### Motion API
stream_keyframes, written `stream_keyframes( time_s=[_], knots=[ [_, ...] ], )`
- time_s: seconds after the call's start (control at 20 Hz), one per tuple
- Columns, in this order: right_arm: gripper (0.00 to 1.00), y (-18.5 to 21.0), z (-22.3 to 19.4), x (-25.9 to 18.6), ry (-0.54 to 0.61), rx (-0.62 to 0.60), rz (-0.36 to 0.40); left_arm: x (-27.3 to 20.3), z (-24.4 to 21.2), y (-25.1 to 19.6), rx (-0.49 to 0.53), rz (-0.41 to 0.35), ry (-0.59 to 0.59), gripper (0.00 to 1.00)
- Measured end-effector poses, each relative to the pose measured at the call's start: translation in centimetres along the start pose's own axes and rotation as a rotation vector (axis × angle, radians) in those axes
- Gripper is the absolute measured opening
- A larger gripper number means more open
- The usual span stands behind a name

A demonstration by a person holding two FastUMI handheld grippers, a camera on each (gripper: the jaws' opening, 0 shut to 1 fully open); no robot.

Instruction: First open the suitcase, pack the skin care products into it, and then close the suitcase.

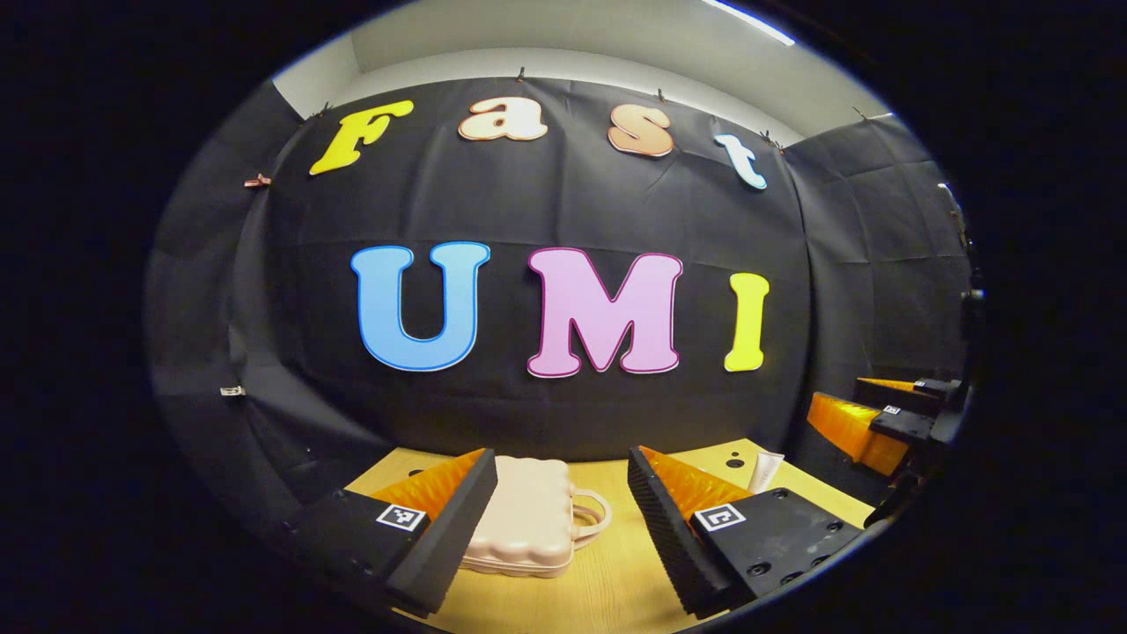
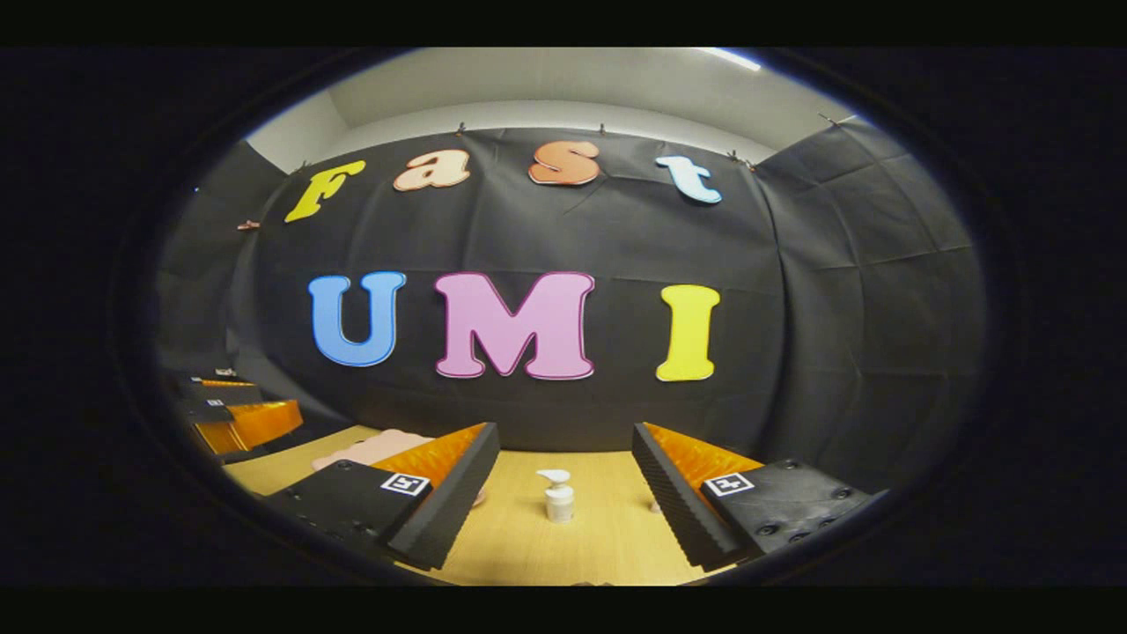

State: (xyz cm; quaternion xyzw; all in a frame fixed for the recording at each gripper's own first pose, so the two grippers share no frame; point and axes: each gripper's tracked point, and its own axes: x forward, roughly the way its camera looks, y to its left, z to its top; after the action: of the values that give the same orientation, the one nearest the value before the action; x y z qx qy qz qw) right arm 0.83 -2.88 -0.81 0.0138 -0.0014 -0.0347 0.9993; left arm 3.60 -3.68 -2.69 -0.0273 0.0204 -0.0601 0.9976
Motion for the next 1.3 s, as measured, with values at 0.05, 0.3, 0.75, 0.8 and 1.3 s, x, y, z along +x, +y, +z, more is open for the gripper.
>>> stream_keyframes(
  time_s=[0.05, 0.3, 0.75, 0.8, 1.3],
  knots=[
    [0.94, -0.7, 0.1, 0.0, -0.003, -0.004, -0.013, 1.0, -0.4, -0.8, 0.004, -0.02, 0.008, 0.95],
    [0.96, -3.7, -0.9, 0.0, 0.012, 0.006, -0.052, 7.4, -5.6, -5.0, 0.054, -0.117, 0.096, 0.95],
    [0.97, -7.9, -5.5, 4.9, 0.111, 0.01, -0.074, 19.6, -19.7, -8.0, 0.076, -0.121, 0.359, 0.87],
    [1.0, -8.4, -6.1, 5.3, 0.125, 0.001, -0.071, 20.7, -20.8, -8.1, 0.081, -0.119, 0.378, 0.87],
    [0.97, -10.6, -10.3, 8.8, 0.244, 0.028, -0.07, 26.4, -29.2, -7.0, 0.117, 0.01, 0.564, 0.7]
  ],
)
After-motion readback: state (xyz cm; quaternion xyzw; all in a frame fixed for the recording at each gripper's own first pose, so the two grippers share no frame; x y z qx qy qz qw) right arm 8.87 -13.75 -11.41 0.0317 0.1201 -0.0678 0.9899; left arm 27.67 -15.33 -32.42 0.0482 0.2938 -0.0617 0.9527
